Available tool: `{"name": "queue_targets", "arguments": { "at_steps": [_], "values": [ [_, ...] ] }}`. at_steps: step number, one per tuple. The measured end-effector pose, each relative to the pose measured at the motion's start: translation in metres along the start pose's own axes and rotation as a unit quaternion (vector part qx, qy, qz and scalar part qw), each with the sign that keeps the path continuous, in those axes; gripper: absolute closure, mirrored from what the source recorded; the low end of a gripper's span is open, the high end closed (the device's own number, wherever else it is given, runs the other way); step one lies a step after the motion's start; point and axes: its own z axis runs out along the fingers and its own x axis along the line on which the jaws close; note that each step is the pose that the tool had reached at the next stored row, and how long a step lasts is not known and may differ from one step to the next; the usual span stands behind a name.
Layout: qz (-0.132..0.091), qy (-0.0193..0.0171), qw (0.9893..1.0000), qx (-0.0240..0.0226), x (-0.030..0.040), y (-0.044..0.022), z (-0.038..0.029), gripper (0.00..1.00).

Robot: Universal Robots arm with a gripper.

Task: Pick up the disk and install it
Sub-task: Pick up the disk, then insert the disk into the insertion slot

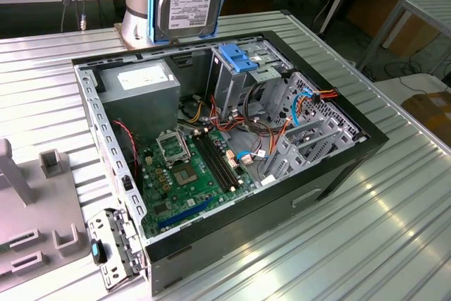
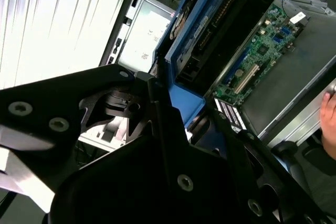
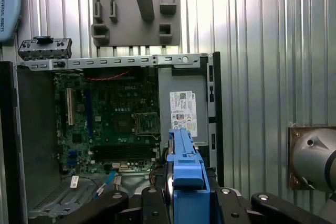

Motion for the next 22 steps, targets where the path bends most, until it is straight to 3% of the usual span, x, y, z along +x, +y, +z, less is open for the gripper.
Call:
{"name": "queue_targets", "arguments": {
  "at_steps": [15, 20, 22],
  "values": [
    [0.0, 0.0001, 1.0, -0.0001, 0.0015, -0.0009, 0.0, 0.63],
    [0.0, 0.0001, 1.0, -0.0001, 0.0236, -0.002, 0.0007, 0.63],
    [0.0, 0.0, 1.0, 0.0, 0.0426, -0.0034, 0.0018, 0.63]
  ]
}}
